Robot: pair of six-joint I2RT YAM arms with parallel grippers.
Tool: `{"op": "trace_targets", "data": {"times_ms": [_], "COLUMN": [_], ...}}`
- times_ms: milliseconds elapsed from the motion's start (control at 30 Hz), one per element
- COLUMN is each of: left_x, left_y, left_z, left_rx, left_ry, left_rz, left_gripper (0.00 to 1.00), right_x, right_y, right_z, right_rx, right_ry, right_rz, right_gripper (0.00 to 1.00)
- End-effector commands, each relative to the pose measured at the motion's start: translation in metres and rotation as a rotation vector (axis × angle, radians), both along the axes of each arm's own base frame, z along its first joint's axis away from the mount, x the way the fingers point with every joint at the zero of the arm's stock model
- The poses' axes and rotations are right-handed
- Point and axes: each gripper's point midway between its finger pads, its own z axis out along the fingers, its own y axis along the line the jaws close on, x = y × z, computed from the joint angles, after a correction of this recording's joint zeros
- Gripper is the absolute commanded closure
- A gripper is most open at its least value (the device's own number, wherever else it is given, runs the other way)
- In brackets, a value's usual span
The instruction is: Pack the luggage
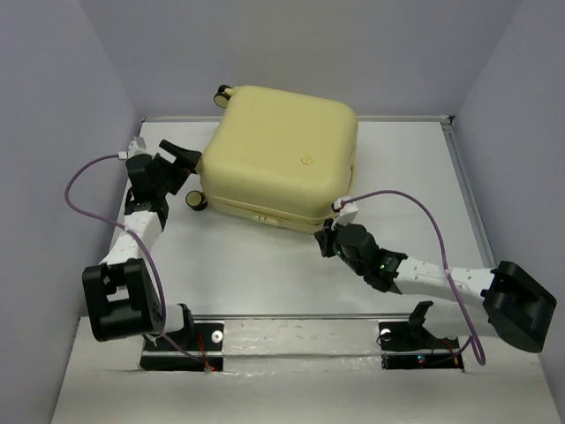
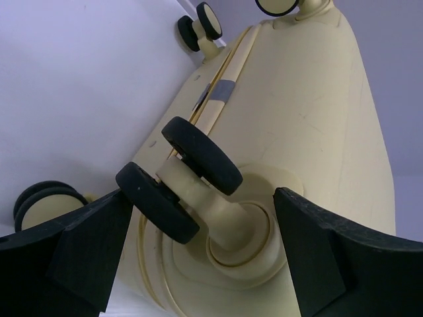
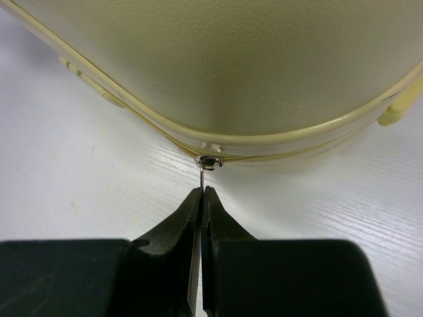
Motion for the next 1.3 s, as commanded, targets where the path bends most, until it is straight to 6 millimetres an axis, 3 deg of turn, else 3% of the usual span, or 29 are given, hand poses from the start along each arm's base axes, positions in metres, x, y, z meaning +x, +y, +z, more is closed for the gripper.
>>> {"op": "trace_targets", "data": {"times_ms": [0, 200, 433, 533, 567, 667, 833, 867, 967, 1000, 1033, 1067, 1100, 1200, 1233, 1267], "left_x": [0.020, 0.034, 0.050, 0.050, 0.051, 0.048, 0.023, 0.014, -0.001, -0.012, -0.019, -0.028, -0.038, -0.065, -0.073, -0.080], "left_y": [-0.009, -0.009, -0.010, -0.015, -0.016, -0.019, -0.034, -0.046, -0.060, -0.076, -0.080, -0.086, -0.097, -0.101, -0.101, -0.098], "left_z": [0.026, 0.018, 0.034, 0.037, 0.036, 0.039, 0.050, 0.061, 0.055, 0.064, 0.059, 0.067, 0.060, 0.069, 0.066, 0.048], "left_rx": [-0.104, -0.177, -0.261, -0.302, -0.310, -0.305, -0.189, -0.171, -0.126, -0.121, -0.114, -0.106, -0.107, -0.105, -0.100, -0.087], "left_ry": [-0.106, -0.113, -0.192, -0.230, -0.231, -0.250, -0.311, -0.341, -0.341, -0.365, -0.355, -0.383, -0.374, -0.407, -0.405, -0.355], "left_rz": [-0.030, -0.018, -0.016, -0.041, -0.046, -0.067, -0.083, -0.104, -0.111, -0.151, -0.156, -0.169, -0.200, -0.217, -0.220, -0.208], "left_gripper": [0.01, 0.01, 0.03, 0.21, 0.54, 0.94, 0.94, 0.94, 0.94, 0.94, 0.94, 0.94, 0.94, 0.94, 0.94, 0.94], "right_x": [-0.006, -0.008, -0.010, -0.012, -0.013, -0.011, -0.006, -0.004, 0.000, -0.006, -0.004, -0.006, -0.016, -0.017, -0.017, -0.018], "right_y": [0.016, 0.018, 0.017, 0.018, 0.019, 0.026, 0.048, 0.054, 0.089, 0.103, 0.119, 0.130, 0.143, 0.154, 0.152, 0.141], "right_z": [0.027, 0.025, 0.029, 0.028, 0.028, 0.030, 0.043, 0.048, 0.066, 0.067, 0.068, 0.069, 0.068, 0.060, 0.059, 0.057], "right_rx": [0.045, 0.038, 0.036, 0.027, 0.028, 0.029, 0.056, 0.068, 0.116, 0.121, 0.122, 0.126, 0.117, 0.114, 0.115, 0.104], "right_ry": [-0.048, -0.041, -0.052, -0.047, -0.043, -0.039, -0.049, -0.049, -0.060, -0.057, -0.055, -0.058, -0.061, -0.040, -0.046, -0.052], "right_rz": [0.063, 0.084, 0.099, 0.112, 0.119, 0.133, 0.178, 0.188, 0.245, 0.273, 0.288, 0.302, 0.334, 0.343, 0.337, 0.316], "right_gripper": [0.93, 0.93, 0.93, 0.93, 0.93, 0.93, 0.93, 0.93, 0.93, 0.93, 0.93, 0.93, 0.93, 0.93, 0.93, 0.93]}}
